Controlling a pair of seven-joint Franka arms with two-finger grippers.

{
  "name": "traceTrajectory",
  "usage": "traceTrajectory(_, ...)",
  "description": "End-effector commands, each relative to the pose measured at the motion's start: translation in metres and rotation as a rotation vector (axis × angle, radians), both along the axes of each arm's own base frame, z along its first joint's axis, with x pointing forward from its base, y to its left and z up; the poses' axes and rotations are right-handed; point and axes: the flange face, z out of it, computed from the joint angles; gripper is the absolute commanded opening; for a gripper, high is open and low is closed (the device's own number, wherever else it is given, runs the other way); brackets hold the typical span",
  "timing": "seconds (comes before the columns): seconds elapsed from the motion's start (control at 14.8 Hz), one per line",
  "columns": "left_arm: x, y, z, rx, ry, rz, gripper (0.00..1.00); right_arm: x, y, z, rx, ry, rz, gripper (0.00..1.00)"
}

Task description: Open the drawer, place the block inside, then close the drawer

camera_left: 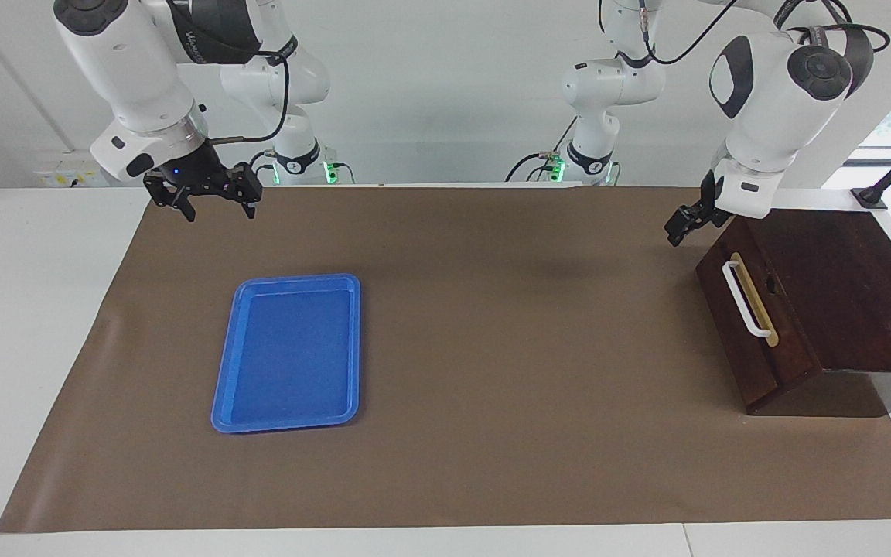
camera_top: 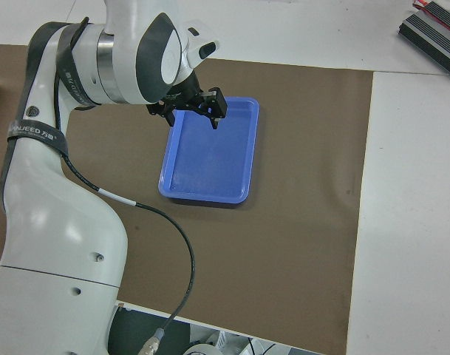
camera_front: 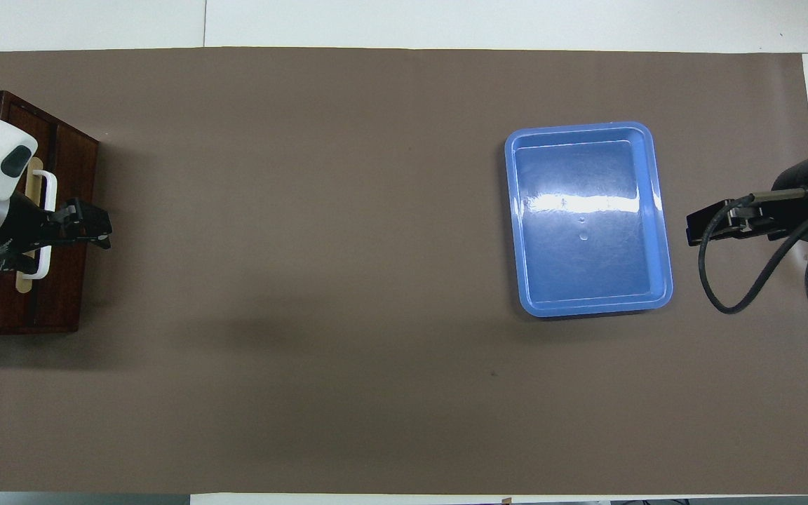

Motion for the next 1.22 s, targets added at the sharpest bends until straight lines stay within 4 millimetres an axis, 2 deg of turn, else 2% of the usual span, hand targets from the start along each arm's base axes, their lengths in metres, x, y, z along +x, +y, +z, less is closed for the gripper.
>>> traceTrajectory(0.0, 0.011, 0.008, 0.009, -0.073, 0.024, -0.06, 1.0, -0.004, -0.005, 0.001, -0.008, -0.005, -0.009, 1.0)
traceTrajectory(0.27, 0.015, 0.003, 0.012, -0.064, 0.035, -0.089, 1.0, -0.004, -0.005, 0.002, -0.008, -0.007, -0.009, 1.0)
traceTrajectory(0.68, 0.007, 0.019, 0.041, -0.071, -0.003, -0.157, 1.0, -0.004, -0.005, 0.001, -0.008, -0.005, -0.009, 1.0)
traceTrajectory(1.15, 0.006, 0.011, 0.042, -0.072, -0.007, -0.178, 1.0, -0.004, -0.005, 0.001, -0.008, -0.005, -0.009, 1.0)
